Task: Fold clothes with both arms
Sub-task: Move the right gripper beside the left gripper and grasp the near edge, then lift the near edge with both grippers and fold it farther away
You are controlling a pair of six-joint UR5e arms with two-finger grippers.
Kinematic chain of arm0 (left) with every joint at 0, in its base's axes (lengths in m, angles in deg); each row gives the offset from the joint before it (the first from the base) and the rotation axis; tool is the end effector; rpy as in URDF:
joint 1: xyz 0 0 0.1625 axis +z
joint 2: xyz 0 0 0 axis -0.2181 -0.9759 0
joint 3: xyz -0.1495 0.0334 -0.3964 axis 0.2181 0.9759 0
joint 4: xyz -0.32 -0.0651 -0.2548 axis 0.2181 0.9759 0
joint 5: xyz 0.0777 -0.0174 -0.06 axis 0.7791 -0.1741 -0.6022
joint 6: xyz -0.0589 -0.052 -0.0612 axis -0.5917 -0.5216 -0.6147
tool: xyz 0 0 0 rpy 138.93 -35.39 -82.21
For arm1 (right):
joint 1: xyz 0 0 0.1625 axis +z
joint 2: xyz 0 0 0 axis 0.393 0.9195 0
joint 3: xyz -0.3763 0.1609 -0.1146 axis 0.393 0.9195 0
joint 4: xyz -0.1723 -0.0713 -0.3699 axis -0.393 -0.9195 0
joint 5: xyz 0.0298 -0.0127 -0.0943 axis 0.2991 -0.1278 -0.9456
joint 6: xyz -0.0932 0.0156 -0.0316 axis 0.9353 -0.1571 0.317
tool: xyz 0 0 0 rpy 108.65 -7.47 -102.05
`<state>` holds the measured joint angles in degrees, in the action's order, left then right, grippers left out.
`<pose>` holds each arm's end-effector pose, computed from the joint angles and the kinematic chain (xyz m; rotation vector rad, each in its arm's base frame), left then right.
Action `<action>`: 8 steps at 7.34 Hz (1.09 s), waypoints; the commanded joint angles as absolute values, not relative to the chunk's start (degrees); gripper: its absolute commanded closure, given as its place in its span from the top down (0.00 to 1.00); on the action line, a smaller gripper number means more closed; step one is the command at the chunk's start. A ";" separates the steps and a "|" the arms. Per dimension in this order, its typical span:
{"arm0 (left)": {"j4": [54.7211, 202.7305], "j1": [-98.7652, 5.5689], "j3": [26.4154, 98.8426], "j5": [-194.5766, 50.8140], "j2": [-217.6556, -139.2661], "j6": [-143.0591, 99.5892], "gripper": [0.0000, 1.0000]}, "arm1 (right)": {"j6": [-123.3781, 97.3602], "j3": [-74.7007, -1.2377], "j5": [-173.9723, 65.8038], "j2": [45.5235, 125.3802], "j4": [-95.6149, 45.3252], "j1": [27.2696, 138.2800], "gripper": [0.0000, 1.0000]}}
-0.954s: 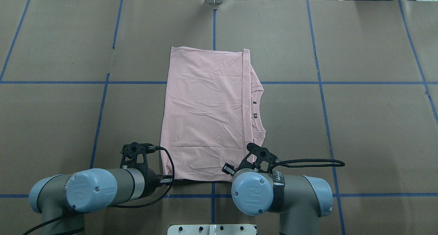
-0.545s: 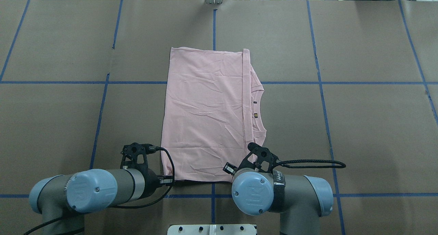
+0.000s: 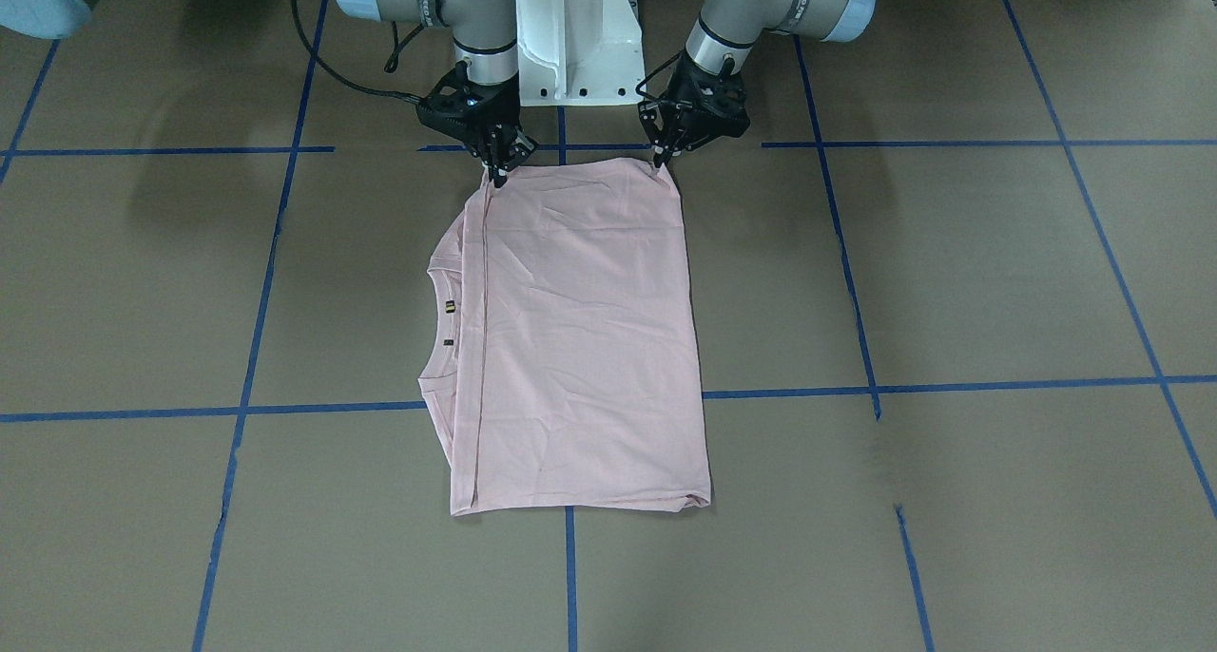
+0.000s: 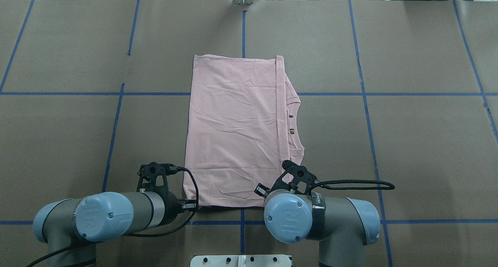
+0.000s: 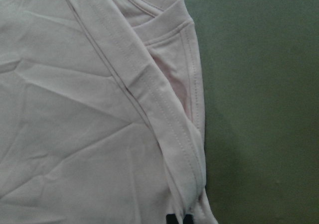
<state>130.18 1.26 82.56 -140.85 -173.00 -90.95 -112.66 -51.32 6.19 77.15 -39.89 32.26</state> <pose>0.5221 -0.2398 0.3064 0.1580 1.0845 -0.0779 -0.5909 -0.2416 0.2636 -0.0015 -0.7758 0.6292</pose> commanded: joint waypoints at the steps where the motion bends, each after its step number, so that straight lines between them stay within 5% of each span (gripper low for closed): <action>1: 123.86 1.09 90.34 -143.57 -172.93 -90.42 0.00 | -112.44 -55.34 6.56 77.78 -40.15 32.81 0.00; 4: 100.32 0.91 109.16 -149.73 -176.42 -90.24 0.00 | -112.52 -72.70 6.74 77.08 -56.44 32.46 0.00; 6: 93.40 1.00 110.53 -149.93 -181.36 -90.32 0.00 | -112.61 -78.29 8.23 76.82 -61.24 32.28 0.00; 8: 93.48 0.47 107.30 -149.23 -181.45 -90.15 0.00 | -111.91 -75.86 7.71 76.20 -60.73 32.20 0.00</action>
<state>93.93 0.81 109.20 -149.58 -181.06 -90.24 -112.40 -76.76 7.96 76.59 -60.71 32.25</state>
